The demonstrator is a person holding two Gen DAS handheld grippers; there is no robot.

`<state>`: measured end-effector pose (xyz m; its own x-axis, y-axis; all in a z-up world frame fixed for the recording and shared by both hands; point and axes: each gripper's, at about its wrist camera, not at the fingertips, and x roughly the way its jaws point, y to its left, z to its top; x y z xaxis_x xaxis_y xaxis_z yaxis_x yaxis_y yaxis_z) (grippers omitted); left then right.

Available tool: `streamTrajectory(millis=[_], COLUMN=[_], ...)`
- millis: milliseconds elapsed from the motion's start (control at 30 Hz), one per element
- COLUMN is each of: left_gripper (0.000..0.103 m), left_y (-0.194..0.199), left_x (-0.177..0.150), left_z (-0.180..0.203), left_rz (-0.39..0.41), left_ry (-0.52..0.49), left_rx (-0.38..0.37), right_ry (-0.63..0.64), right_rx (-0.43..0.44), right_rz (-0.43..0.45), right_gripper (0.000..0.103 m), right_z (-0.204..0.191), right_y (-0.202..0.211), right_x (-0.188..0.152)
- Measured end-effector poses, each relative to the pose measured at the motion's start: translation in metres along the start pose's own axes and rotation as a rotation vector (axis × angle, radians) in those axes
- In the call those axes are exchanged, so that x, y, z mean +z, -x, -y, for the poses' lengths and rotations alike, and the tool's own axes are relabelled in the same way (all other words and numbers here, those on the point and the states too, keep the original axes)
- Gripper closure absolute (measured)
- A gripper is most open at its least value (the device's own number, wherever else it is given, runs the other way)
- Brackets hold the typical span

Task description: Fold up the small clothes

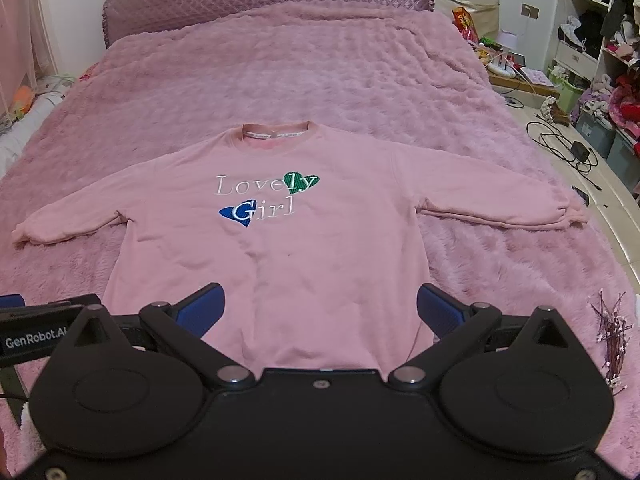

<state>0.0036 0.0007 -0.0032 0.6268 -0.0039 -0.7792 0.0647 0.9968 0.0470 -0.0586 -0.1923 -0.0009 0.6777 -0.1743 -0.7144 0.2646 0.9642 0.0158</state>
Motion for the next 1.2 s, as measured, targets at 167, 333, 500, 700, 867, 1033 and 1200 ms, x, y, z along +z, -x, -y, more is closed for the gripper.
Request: streamTrajectory(millis=[167,333,500,700,867,1033,1200], left_gripper=[0.008,0.008,0.008,0.008,0.008,0.008,0.008], left_y=[-0.0006,-0.0009,-0.0022,-0.0034,-0.0057,-0.0068,-0.0078], left_x=[-0.0003,-0.0002,-0.001,-0.0008,-0.0014,-0.0009,-0.0009], left_z=[0.0003,0.0003,0.0008,-0.0001,-0.0003,-0.0006,-0.0004], left_rz=[0.001,0.0,-0.004,-0.007,-0.012,-0.013,-0.017], left_ry=[-0.003,-0.001,-0.002,-0.001,-0.002,0.0,0.001], left_rx=[-0.001,-0.001,-0.002,-0.004,-0.005,-0.005,-0.006], right_ry=[-0.001,0.001,-0.001,-0.003,-0.004,-0.004,-0.003], right_rx=[-0.001,-0.001,-0.003,-0.003,-0.003,-0.003,-0.005], right_rz=[0.0,0.0,-0.001,-0.003,-0.007,-0.006,-0.011], right_gripper=[0.0,0.0,0.0,0.0,0.0,0.0,0.0], right_z=[0.0004,0.0007,0.001,0.0019,0.0037,0.0034,0.0034], right_y=[0.0001,0.0002,0.0004,0.0006,0.0,-0.0008,-0.0027], right_x=[-0.0005,-0.0003,-0.0006,-0.0003,-0.0003,-0.0011,-0.0018])
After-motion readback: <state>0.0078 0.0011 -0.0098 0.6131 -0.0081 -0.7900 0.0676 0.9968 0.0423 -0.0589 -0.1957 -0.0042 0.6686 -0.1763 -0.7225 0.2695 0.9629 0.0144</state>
